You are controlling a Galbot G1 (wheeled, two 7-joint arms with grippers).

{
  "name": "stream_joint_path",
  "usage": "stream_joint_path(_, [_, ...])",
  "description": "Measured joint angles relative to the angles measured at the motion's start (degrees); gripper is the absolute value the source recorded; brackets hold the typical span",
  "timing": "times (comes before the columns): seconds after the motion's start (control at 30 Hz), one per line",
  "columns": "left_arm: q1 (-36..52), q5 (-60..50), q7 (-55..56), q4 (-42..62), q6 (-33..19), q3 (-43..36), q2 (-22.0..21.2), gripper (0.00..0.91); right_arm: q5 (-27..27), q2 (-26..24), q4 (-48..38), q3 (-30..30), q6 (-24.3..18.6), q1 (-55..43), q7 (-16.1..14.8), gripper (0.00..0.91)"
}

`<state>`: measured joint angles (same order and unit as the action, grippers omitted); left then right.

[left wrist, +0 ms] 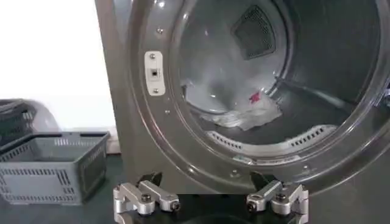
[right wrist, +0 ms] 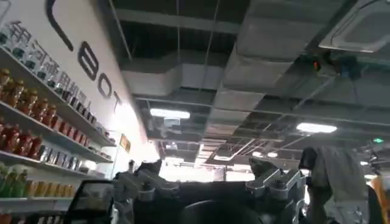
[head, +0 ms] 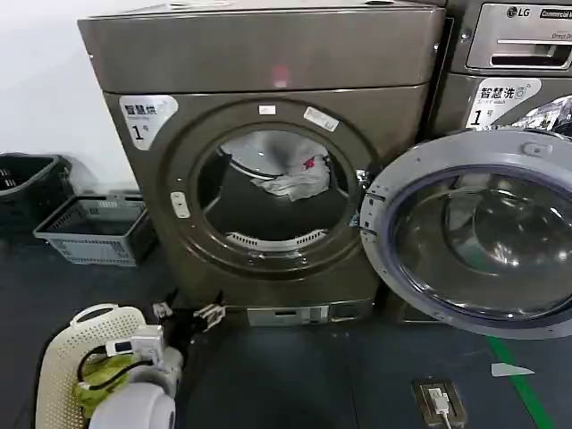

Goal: Grasp the clothes from the dryer.

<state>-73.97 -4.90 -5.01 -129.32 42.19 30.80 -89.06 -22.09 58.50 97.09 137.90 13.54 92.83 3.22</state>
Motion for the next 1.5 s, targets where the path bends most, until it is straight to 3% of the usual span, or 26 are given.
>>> stream_joint_path(1.5, [-0.59,1.78,1.13,-0.77,0.0,0.42,-0.34,0.907,-0.25,0.15,-0.83,0.42,-0.15,0.36,0.5,0.907])
